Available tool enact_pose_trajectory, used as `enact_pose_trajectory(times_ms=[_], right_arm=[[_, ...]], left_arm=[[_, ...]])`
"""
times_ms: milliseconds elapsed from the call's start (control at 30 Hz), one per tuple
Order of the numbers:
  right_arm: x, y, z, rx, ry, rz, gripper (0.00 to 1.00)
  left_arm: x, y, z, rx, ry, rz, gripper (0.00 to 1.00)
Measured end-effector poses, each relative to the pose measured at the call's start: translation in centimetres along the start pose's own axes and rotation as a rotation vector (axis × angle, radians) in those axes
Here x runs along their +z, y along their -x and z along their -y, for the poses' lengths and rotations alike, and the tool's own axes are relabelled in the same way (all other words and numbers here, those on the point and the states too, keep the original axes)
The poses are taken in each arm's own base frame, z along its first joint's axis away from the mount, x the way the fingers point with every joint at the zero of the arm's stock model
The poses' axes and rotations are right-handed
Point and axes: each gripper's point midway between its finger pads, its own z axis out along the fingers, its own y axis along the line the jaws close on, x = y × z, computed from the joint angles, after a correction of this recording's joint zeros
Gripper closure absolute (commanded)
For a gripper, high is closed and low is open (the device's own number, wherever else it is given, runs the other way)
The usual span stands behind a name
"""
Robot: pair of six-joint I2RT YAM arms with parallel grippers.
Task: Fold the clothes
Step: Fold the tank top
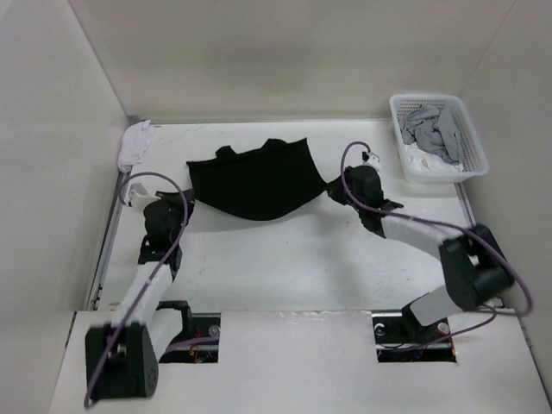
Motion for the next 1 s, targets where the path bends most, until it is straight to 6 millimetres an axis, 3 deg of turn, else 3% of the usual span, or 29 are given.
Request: enact_pose_trajectory(times_ms=[100,167,300,433,500,600,700,767,900,1000], right_arm=[[-6.0,2.7,-5.0,-0.071,0.116,0.119,0.99],[-11.2,4.6,-8.6,-0.113,0.211,0.215,0.99],[-20.8,7.5,-12.5,-0.151,0.345,0.364,0.98],[-27.5,9.4,-13.6,-0.187,0.38,0.45,0.97],[-29.9,10.2,-13.9,-0.203,0.396,0.473,0.96],[-31.9,11.7,-14.0,-0.21,0.398,0.512,0.96],[-30.6,12.7,-13.5,-0.227,0.338,0.538,0.96],[-27.4,12.9,-12.7,-0.253,0.263,0.533,0.95],[-17.1,11.7,-9.7,-0.291,0.104,0.417,0.95],[-7.8,8.9,-6.1,-0.297,0.001,0.244,0.95]], left_arm=[[-4.4,3.8,7.1,0.029,-0.173,0.094,1.0],[-8.1,6.8,11.4,0.041,-0.277,0.174,1.0],[-16.0,11.2,17.6,0.058,-0.439,0.297,1.0],[-21.3,12.8,19.8,0.078,-0.509,0.345,1.0],[-22.4,13.0,19.7,0.089,-0.505,0.347,1.0],[-22.3,12.5,18.8,0.101,-0.468,0.327,1.0],[-20.4,11.4,17.1,0.11,-0.41,0.291,1.0],[-18.1,10.3,15.3,0.119,-0.346,0.254,1.0],[-10.9,6.6,9.8,0.143,-0.139,0.129,1.0],[-5.5,3.7,5.2,0.163,0.031,0.027,1.0]])
